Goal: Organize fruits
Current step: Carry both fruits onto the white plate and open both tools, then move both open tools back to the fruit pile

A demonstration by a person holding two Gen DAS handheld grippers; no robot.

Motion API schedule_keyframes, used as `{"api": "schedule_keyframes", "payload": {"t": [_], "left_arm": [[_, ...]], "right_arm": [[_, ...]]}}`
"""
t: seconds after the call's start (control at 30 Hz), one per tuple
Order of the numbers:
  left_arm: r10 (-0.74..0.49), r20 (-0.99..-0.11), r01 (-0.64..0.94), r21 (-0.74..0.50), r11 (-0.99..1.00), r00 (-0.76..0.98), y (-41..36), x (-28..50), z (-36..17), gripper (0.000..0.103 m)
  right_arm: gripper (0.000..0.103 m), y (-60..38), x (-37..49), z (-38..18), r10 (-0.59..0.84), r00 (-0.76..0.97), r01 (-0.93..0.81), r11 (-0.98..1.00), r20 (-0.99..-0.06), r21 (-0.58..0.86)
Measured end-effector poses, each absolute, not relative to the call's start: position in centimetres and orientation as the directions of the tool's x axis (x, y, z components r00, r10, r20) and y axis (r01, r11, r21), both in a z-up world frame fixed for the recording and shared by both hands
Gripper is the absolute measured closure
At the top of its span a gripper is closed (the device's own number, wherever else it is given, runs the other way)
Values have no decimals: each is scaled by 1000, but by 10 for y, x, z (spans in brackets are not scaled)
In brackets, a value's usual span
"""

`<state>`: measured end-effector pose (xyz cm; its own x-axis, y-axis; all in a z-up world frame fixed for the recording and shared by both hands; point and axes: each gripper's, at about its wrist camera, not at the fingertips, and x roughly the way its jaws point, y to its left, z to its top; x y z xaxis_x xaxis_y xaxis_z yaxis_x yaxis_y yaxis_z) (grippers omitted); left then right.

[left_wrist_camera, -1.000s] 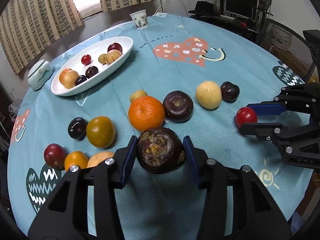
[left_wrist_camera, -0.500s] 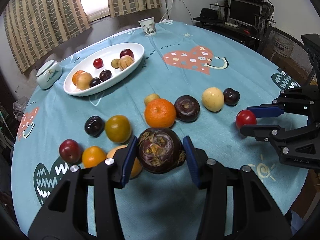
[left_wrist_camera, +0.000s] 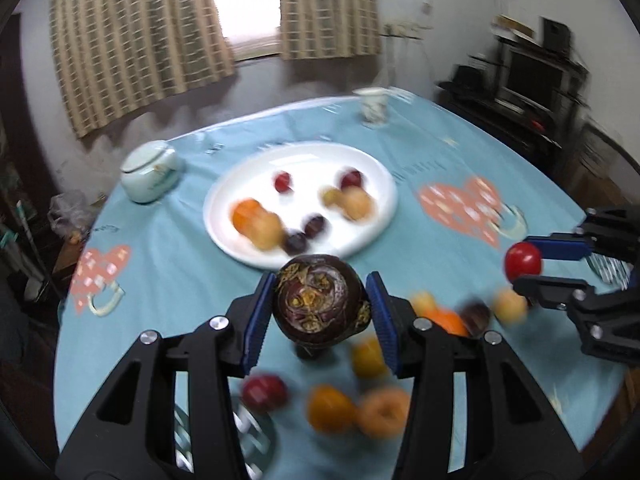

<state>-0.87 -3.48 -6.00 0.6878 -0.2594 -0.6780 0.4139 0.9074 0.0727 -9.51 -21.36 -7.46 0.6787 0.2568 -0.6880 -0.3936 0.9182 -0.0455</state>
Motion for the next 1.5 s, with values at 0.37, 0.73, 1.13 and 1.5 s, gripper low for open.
{"api": "schedule_keyframes", "payload": {"t": [0.37,0.73,1.13,1.5], "left_arm": [[-150,-748,259,30,966,647,-41,129,-83,55],[-166,-730,245,3,969,663,-30,135,-84,42],[-243,-635,269,-57,961,733,25,1,-74,20],[-322,-636,304,-141,942,702,29,-18,-116,19]], "right_arm": [[73,-190,89,-67,281,681,-294,951,-676,99],[34,-194,133,-79,293,679,-206,956,-673,209],[34,-231,-33,-73,451,750,-291,882,-483,371],[33,-217,-81,-115,537,670,-360,839,-513,409]]}}
